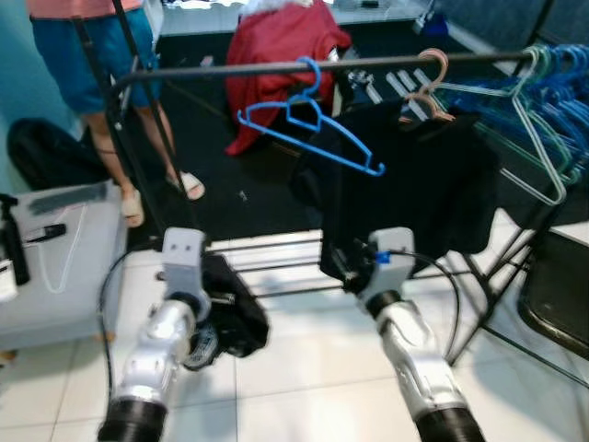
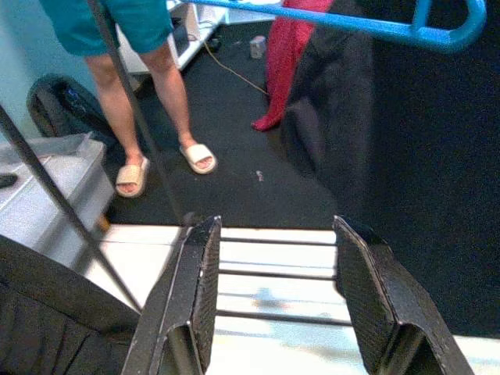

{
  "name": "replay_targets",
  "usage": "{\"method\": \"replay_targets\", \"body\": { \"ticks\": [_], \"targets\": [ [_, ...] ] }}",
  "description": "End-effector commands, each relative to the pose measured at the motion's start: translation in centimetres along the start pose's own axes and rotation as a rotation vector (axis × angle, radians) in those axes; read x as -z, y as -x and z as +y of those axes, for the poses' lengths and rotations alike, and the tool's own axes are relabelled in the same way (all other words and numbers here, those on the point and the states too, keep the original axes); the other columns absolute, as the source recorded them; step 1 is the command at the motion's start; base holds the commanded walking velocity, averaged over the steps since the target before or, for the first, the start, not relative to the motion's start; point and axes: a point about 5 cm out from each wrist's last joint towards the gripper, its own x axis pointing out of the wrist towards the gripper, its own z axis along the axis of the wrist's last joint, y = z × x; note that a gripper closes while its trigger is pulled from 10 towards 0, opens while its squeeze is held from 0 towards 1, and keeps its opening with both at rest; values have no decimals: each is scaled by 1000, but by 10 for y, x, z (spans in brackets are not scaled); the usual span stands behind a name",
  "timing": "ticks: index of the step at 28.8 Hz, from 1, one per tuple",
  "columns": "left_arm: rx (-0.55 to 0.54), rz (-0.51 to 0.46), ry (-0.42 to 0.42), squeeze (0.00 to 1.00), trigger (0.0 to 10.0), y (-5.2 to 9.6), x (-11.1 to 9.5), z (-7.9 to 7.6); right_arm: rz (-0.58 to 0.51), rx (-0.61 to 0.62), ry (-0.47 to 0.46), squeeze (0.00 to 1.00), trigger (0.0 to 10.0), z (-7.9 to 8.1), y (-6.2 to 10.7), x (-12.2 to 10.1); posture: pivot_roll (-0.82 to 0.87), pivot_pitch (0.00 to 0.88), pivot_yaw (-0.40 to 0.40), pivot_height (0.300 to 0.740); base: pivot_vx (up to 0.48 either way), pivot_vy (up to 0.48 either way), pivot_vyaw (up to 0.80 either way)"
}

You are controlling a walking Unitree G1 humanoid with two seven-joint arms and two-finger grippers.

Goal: Hang hanger

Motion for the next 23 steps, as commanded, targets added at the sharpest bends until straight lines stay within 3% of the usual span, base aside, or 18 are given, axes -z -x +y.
{"method": "replay_targets", "body": {
  "ticks": [1,6,9,12,14,23],
  "targets": [
    [-21,-14,-18,0,10000,2,-3,7,-17,-37,4,0,10000,12,-3,-1,-79,117,15,740,412,0,563],
    [-18,-14,-20,0,10000,2,-2,7,-16,-22,-45,0,10000,10,-1,1,-78,110,16,740,412,0,0],
    [-18,-12,-22,0,10000,3,-2,7,1,-72,33,0,10000,13,-2,2,-78,103,16,740,411,0,0],
    [-17,-12,-23,0,10000,3,-2,7,5,-89,46,0,10000,16,-2,2,-77,100,14,740,415,0,800],
    [-17,-12,-24,0,10000,2,-2,7,2,-89,39,0,10000,17,-2,3,-76,96,12,740,412,0,800],
    [-22,-9,-21,0,10000,3,-1,7,2,-94,-13,0,10000,18,-2,5,-76,94,10,740,412,0,0]
  ]
}}
